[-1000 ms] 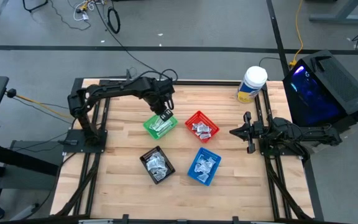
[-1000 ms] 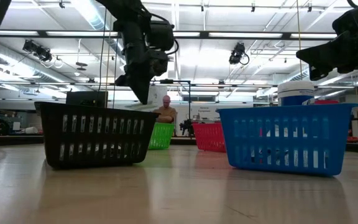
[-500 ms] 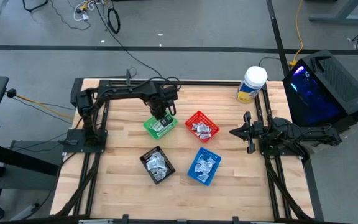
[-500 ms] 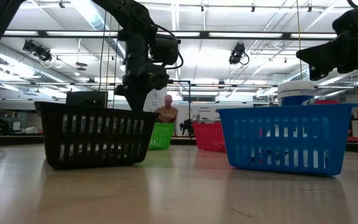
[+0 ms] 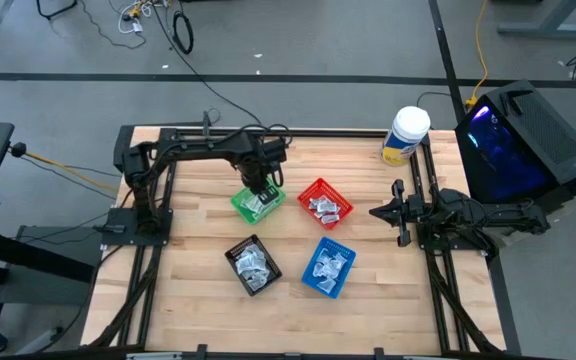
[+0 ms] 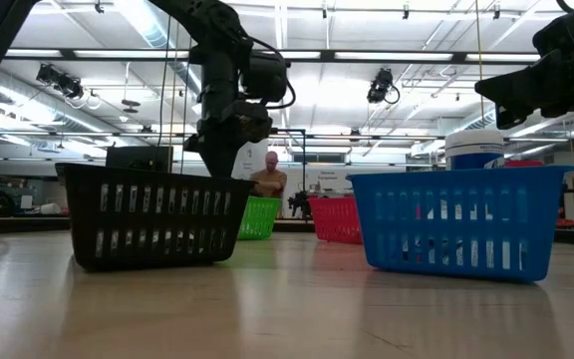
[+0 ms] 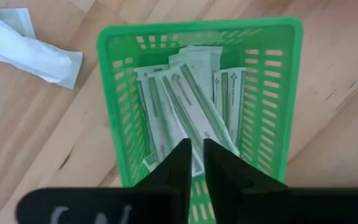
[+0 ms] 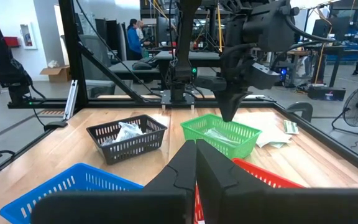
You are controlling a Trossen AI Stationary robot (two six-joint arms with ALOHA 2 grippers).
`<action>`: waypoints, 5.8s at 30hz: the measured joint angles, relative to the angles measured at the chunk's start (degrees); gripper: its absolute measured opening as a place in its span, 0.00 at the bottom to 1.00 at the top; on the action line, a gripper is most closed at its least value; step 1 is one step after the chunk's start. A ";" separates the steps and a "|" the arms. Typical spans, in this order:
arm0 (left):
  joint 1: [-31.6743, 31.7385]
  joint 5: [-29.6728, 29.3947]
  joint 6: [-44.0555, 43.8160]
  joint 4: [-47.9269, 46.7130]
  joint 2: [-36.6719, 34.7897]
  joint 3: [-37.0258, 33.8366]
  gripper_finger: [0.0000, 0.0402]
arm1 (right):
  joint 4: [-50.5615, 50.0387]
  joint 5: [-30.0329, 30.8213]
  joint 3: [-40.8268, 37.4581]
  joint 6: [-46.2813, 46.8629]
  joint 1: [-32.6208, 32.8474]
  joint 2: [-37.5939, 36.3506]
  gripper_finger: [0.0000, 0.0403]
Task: Pick & Place First Aid Supplies
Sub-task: Put the green bandage pack into the green bin
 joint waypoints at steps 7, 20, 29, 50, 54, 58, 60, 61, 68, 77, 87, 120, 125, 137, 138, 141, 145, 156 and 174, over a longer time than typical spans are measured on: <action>0.01 -0.23 0.17 0.03 -0.07 0.00 0.27 | 0.00 0.00 -0.01 0.01 0.00 0.01 0.03; 6.97 -6.58 -6.70 -0.26 -5.99 0.04 0.43 | 0.00 0.00 -0.02 0.00 0.00 0.02 0.03; 13.02 -12.96 -29.47 -0.70 -6.15 0.04 0.43 | 0.00 0.00 -0.02 0.00 0.01 0.00 0.03; 15.47 -9.42 -36.27 4.59 0.76 0.07 0.85 | 0.00 0.00 -0.02 0.02 0.01 0.02 0.03; 15.53 -7.72 -37.63 5.60 3.53 0.07 0.87 | 0.00 0.00 -0.01 0.00 -0.01 0.00 0.03; 15.59 -7.13 -37.65 6.28 6.07 0.07 0.87 | 0.00 0.00 0.00 0.01 0.00 0.01 0.03; 15.59 -7.06 -37.65 6.33 7.31 0.07 0.87 | 0.00 -0.02 0.00 0.00 -0.01 0.02 0.03; 15.63 -7.01 -37.65 6.34 7.80 0.04 0.87 | 0.00 0.00 -0.02 0.00 -0.01 0.00 0.03; 16.23 -3.38 -37.67 8.85 10.81 0.04 0.87 | 0.00 0.00 -0.01 0.01 0.00 0.00 0.03; 16.56 -1.78 -37.67 10.19 11.89 0.04 0.81 | 0.00 0.00 -0.01 0.01 -0.01 0.02 0.03; 16.53 -1.64 -37.69 10.10 11.89 0.04 0.61 | 0.00 0.00 0.00 0.00 0.00 0.00 0.03; 16.42 -0.35 -36.64 6.98 10.80 0.03 0.27 | -0.02 -0.02 -0.02 0.00 0.01 0.02 0.03; 16.58 -2.60 -36.71 6.02 8.46 0.02 0.27 | 0.00 -0.01 -0.01 0.01 0.00 0.02 0.03; 15.51 -2.67 -34.06 5.82 1.68 0.02 0.27 | 0.00 0.00 0.00 0.00 0.00 0.00 0.03; 15.32 -2.69 -33.35 5.72 0.85 0.02 0.27 | 0.00 0.00 0.00 0.00 -0.01 0.00 0.03; 14.46 -2.67 -32.15 5.57 -1.54 0.02 0.27 | 0.00 0.00 -0.02 0.00 0.01 0.00 0.03; 12.79 -2.66 -29.24 5.57 -4.70 0.02 0.27 | 0.00 -0.01 -0.01 0.00 -0.01 0.00 0.03; 6.28 -2.42 -20.60 5.45 -6.28 0.02 0.27 | -0.01 -0.02 -0.02 0.02 -0.01 0.00 0.03; 0.18 -4.63 -14.20 5.56 -6.12 0.02 0.27 | 0.00 0.00 -0.01 0.01 0.01 0.02 0.03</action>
